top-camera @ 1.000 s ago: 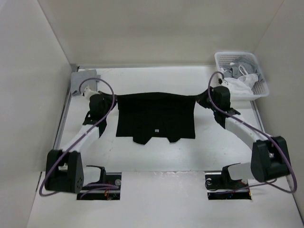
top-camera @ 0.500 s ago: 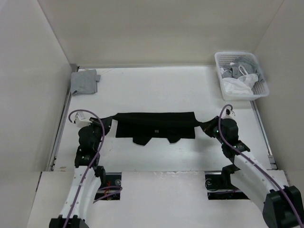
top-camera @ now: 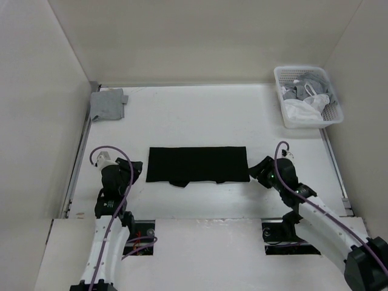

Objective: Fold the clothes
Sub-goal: Fold the tank top

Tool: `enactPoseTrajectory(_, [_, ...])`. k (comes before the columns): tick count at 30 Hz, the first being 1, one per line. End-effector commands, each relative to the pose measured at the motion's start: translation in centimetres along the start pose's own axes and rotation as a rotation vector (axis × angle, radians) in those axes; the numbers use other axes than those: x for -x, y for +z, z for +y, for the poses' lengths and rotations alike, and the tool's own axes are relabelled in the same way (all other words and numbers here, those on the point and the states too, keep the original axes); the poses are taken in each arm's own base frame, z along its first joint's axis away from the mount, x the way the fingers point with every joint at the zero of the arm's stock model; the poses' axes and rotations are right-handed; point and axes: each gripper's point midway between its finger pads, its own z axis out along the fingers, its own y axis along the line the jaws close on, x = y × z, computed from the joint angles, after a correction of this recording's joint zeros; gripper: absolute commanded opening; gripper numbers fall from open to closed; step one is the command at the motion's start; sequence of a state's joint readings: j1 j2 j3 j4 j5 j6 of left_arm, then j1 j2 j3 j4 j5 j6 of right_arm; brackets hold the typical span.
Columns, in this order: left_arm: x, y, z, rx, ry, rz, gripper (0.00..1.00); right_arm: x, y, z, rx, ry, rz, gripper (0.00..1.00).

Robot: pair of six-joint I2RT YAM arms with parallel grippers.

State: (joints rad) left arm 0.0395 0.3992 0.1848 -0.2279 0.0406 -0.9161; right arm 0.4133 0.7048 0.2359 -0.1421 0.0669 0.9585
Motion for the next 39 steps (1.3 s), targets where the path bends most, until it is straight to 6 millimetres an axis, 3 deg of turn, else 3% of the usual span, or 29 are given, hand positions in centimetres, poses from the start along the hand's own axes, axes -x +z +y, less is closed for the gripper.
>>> enactPoseTrajectory(1, [2.0, 0.3, -3.0, -0.071, 0.007, -0.049, 0.29, 2.9, 1.3, 0.8, -0.032, -0.048, -0.075, 0.56])
enactPoseTrajectory(6, [0.3, 1.7, -5.4, -0.141, 0.009, 0.007, 0.27, 3.2, 5.0, 1.2, -0.043, -0.087, 0.000, 0.53])
enactPoseTrajectory(17, [-0.9, 3.4, -10.7, -0.247, 0.072, 0.008, 0.27, 0.8, 9.0, 2.6, 0.066, 0.065, 0.157, 0.37])
enactPoseTrajectory(23, [-2.1, 4.1, -13.0, -0.300, 0.082, 0.038, 0.27, 0.3, 9.8, 3.0, 0.107, 0.134, 0.180, 0.13])
enactPoseTrajectory(27, [-2.9, 4.2, -13.5, -0.318, 0.084, 0.049, 0.27, 1.8, 8.5, 2.9, 0.150, 0.169, 0.102, 0.01])
enactPoseTrajectory(33, [-4.5, 4.0, -13.7, -0.330, 0.080, 0.088, 0.27, 4.7, 4.4, 1.3, 0.105, 0.123, -0.043, 0.00])
enactPoseTrajectory(35, [-4.9, 3.8, -14.1, -0.342, 0.077, 0.097, 0.27, 6.1, 2.4, 1.7, 0.080, 0.075, -0.104, 0.00])
enactPoseTrajectory(39, [-5.5, 3.1, -15.6, -0.382, 0.076, 0.110, 0.27, 8.2, -1.0, 5.0, 0.062, -0.056, -0.184, 0.00])
